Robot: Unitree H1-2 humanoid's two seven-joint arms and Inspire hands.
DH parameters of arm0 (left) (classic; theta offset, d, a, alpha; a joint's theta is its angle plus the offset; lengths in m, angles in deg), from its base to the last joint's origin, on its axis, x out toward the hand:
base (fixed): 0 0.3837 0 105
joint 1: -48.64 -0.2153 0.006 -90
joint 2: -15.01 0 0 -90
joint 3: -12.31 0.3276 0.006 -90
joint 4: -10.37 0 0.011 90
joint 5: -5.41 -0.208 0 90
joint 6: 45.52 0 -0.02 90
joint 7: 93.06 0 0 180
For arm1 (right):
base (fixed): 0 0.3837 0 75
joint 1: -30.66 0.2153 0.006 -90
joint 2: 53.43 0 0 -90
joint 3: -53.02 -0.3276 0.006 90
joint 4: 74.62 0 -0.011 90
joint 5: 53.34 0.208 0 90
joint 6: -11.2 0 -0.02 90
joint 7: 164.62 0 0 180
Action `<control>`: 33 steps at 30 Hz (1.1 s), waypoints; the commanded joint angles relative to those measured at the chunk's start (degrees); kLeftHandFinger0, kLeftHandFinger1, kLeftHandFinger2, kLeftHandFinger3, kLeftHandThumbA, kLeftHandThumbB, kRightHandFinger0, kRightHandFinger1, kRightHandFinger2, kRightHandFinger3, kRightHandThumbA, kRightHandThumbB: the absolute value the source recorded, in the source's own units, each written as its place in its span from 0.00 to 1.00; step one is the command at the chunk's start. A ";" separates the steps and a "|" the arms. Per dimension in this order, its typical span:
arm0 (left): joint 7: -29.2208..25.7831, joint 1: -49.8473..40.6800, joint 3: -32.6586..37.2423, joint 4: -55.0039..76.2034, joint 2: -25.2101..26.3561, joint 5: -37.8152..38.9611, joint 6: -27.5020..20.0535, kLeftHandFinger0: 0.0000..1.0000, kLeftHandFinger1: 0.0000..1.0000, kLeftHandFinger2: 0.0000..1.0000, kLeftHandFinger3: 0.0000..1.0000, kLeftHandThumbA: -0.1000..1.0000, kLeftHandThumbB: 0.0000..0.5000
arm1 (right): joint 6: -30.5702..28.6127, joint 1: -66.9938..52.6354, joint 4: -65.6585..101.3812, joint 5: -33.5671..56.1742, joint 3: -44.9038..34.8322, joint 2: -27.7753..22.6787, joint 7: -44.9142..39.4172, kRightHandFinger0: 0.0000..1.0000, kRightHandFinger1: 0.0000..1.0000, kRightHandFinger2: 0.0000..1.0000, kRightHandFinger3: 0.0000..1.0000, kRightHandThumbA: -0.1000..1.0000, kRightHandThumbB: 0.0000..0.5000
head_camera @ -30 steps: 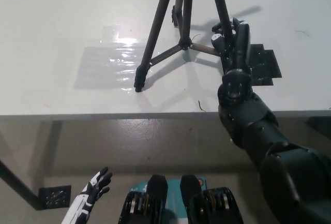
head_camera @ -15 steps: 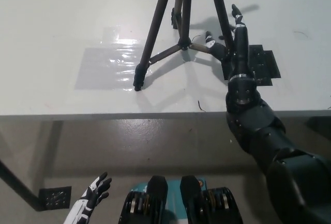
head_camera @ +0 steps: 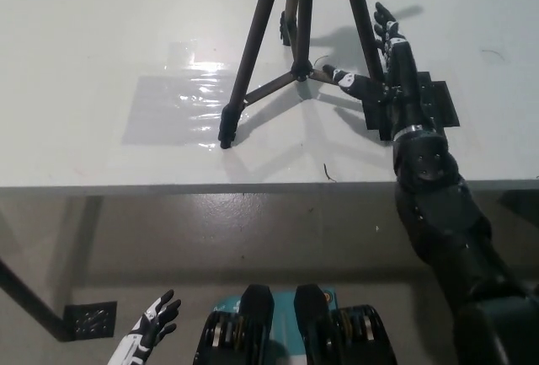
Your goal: A tripod lies near the right hand side of the table and the robot grab a leg of the tripod using its right hand and put it up right.
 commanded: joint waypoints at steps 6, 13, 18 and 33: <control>-0.17 -0.43 -0.30 0.35 -0.65 1.43 -2.58 1.00 1.00 1.00 1.00 1.00 0.60 | 14.65 -4.06 62.67 12.60 2.89 -10.87 -13.87 1.00 1.00 1.00 1.00 0.89 1.00; -0.20 -0.65 -0.25 0.06 -0.55 1.09 -2.47 1.00 1.00 1.00 1.00 1.00 0.62 | 18.60 -9.66 83.54 9.39 1.65 -14.89 -12.11 1.00 1.00 1.00 1.00 0.90 1.00; -0.13 -1.02 -0.21 0.08 -0.30 0.84 -2.38 1.00 1.00 1.00 1.00 1.00 0.63 | 14.18 -18.84 95.41 8.27 1.62 -13.11 -9.45 1.00 1.00 1.00 1.00 0.85 1.00; 0.59 -0.82 0.27 -0.35 -0.34 1.38 -1.62 1.00 1.00 1.00 1.00 1.00 0.66 | 7.77 -59.56 91.81 7.83 15.48 -10.29 -14.39 1.00 1.00 1.00 1.00 1.00 0.96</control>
